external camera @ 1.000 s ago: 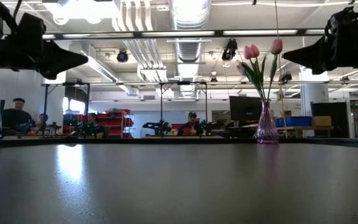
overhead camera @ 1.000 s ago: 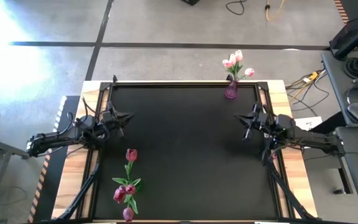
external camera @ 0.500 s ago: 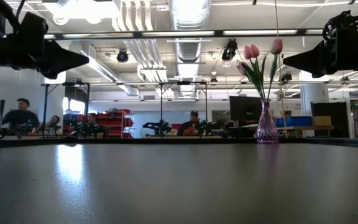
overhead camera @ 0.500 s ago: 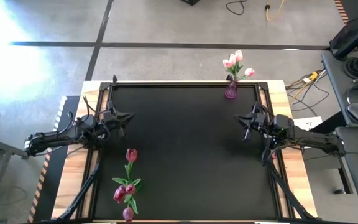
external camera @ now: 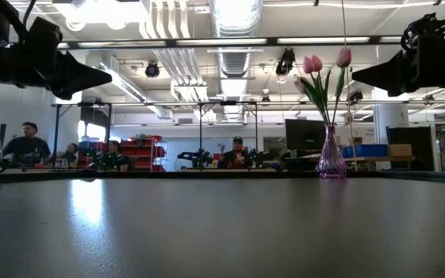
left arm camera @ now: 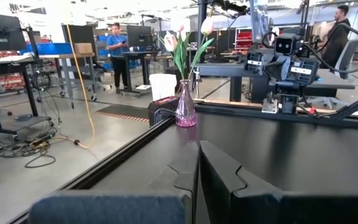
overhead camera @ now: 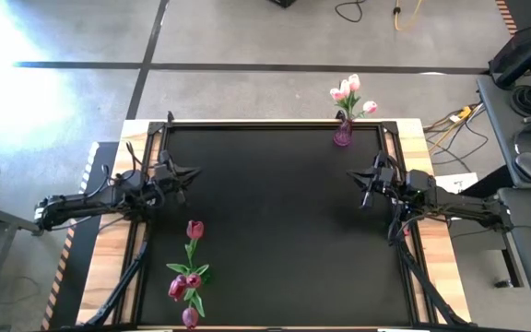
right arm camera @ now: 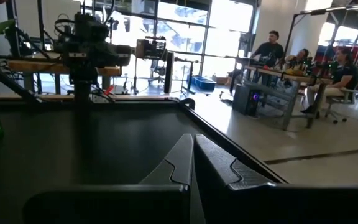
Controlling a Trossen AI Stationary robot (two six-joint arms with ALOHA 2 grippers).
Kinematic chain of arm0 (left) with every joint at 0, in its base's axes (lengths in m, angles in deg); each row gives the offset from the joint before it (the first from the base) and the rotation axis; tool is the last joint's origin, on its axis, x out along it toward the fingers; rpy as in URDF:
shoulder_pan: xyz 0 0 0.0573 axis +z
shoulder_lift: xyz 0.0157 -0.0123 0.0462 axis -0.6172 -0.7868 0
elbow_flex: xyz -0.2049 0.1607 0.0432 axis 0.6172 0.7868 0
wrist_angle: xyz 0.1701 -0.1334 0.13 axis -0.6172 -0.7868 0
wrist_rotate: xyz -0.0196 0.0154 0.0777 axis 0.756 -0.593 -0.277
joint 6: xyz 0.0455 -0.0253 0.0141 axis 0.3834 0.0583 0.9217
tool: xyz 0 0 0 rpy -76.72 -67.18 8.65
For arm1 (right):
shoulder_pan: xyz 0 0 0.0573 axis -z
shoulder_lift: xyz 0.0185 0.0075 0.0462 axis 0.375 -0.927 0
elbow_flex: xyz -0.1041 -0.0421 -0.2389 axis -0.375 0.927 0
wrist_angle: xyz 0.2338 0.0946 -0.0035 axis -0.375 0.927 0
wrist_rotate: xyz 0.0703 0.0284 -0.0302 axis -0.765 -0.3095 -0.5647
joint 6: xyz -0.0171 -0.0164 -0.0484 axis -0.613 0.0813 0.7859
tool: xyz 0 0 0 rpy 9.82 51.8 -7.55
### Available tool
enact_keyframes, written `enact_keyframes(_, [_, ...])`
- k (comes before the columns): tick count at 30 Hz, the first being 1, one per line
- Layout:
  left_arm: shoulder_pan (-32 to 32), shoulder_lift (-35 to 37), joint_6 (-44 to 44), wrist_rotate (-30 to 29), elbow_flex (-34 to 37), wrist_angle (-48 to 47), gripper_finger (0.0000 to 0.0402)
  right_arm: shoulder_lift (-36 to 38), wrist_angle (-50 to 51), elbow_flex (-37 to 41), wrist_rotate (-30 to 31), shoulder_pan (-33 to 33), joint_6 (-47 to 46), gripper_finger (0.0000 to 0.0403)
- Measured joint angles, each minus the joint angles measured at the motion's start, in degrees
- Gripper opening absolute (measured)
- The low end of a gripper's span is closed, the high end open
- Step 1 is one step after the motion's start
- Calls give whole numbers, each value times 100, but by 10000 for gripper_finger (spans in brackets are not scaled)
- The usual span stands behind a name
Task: Sort flowers into vase by color
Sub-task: Return to Home Position
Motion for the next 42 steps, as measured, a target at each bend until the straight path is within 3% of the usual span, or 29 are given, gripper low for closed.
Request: enact_keyframes(42, [0, -541, 0, 2, -9, -2, 0, 0, 1, 2, 2, 0, 0, 9])
